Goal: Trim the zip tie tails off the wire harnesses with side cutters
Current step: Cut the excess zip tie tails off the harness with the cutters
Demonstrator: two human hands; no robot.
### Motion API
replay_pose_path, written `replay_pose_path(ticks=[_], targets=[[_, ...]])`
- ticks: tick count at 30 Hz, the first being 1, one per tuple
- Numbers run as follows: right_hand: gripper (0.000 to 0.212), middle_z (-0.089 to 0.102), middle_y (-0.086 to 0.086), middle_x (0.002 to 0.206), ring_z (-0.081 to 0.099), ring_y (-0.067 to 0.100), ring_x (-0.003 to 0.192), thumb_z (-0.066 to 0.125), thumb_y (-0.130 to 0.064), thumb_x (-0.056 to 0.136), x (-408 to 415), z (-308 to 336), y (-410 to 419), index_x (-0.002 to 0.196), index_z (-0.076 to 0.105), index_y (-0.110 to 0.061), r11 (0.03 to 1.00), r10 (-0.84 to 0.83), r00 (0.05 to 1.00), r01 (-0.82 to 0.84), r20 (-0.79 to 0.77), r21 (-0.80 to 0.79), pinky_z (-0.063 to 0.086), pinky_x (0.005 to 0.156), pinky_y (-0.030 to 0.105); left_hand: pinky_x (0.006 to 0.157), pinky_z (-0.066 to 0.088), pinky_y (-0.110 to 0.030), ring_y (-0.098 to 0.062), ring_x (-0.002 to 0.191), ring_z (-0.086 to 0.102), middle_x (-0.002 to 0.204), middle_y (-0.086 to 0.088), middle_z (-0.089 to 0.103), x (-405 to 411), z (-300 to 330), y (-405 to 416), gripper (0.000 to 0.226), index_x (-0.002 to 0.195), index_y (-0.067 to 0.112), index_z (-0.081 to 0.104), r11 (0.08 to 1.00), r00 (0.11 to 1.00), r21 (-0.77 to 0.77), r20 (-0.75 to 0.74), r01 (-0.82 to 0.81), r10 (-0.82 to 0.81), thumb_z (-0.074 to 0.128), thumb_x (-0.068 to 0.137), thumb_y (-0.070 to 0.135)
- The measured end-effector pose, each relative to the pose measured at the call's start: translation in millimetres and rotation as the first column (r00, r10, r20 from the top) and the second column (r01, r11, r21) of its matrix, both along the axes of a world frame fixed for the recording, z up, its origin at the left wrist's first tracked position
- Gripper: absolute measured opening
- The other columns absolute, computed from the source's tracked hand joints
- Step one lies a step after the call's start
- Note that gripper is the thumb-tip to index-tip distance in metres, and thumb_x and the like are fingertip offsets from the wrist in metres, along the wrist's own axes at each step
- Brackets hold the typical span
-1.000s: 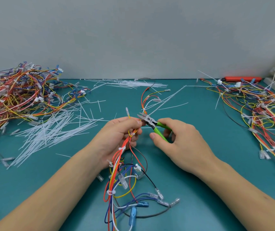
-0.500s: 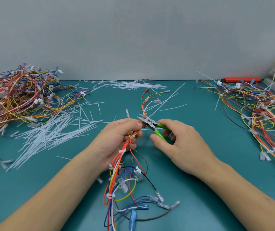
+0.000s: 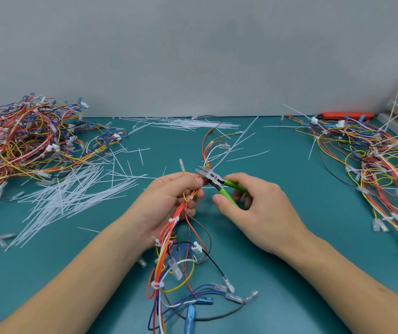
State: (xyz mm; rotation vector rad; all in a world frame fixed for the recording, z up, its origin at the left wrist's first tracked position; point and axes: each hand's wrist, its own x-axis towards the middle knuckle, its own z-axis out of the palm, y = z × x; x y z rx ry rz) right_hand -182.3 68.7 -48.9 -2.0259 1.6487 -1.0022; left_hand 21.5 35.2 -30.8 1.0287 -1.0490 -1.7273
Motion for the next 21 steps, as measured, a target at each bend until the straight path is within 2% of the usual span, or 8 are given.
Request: replay_pose_path(ticks=[5,12,14,16,18,21], targets=[[0.050,0.061,-0.018,0.087,0.053,-0.005,0.081,0.053,-0.072,0.081,0.5,0.3,-0.3,0.118,0.062,-0.038,1.000,0.008,0.999,-0.008,-0.042,-0.007,0.039,0.071,0.022,0.044,0.039,-0.019,-0.010,0.048,0.045,0.066,-0.004,0.060,-0.3,-0.8,-0.3,0.013,0.082,0.013,0.073,1.000,1.000,-0.004,-0.002,0.001,-0.001,0.065,0.091,0.010],[0.041,0.060,-0.016,0.087,0.054,-0.004,0.082,0.058,-0.067,0.087,-1.1,0.6,-0.6,0.116,0.062,-0.037,1.000,0.024,0.997,-0.025,-0.068,-0.002,0.038,0.069,0.019,0.045,0.040,-0.019,-0.010,0.048,0.046,0.066,-0.003,0.060,0.2,-0.6,-0.4,0.024,0.072,0.019,0.076,1.000,1.000,-0.014,0.001,0.021,-0.021,0.064,0.091,0.010],[0.034,0.060,-0.014,0.082,0.054,0.000,0.077,0.063,-0.063,0.090,-2.1,0.6,-1.6,0.112,0.063,-0.036,0.999,0.031,0.998,-0.031,-0.062,0.006,0.041,0.068,0.022,0.045,0.040,-0.019,-0.010,0.048,0.046,0.066,-0.004,0.059,0.8,-1.5,-0.8,0.022,0.073,0.019,0.076,1.000,1.000,-0.015,0.001,0.024,-0.024,0.065,0.091,0.011],[0.026,0.057,-0.009,0.072,0.053,0.010,0.068,0.064,-0.059,0.093,-3.8,2.1,-3.6,0.101,0.062,-0.035,0.999,0.040,0.998,-0.038,-0.052,0.025,0.047,0.064,0.032,0.045,0.040,-0.019,-0.010,0.048,0.046,0.067,-0.003,0.060,1.3,-2.2,-1.3,0.011,0.084,0.014,0.077,1.000,1.000,-0.015,-0.005,0.027,-0.027,0.068,0.089,0.013],[0.026,0.055,-0.006,0.069,0.050,0.015,0.063,0.062,-0.059,0.094,-5.0,3.8,-5.0,0.094,0.060,-0.033,0.998,0.051,0.997,-0.050,-0.059,0.032,0.047,0.061,0.036,0.045,0.040,-0.019,-0.010,0.049,0.046,0.067,-0.003,0.060,1.8,-3.3,-1.8,0.010,0.095,0.008,0.075,1.000,1.000,-0.010,-0.009,0.025,-0.025,0.068,0.089,0.013],[0.028,0.055,-0.009,0.069,0.050,0.016,0.063,0.062,-0.058,0.094,-5.2,5.0,-5.3,0.095,0.060,-0.031,0.998,0.049,0.996,-0.047,-0.068,0.032,0.047,0.060,0.036,0.044,0.040,-0.019,-0.010,0.048,0.046,0.067,-0.005,0.060,1.4,-3.6,-2.2,0.010,0.091,0.009,0.076,1.000,1.000,0.002,-0.004,0.011,-0.011,0.066,0.091,0.012]])
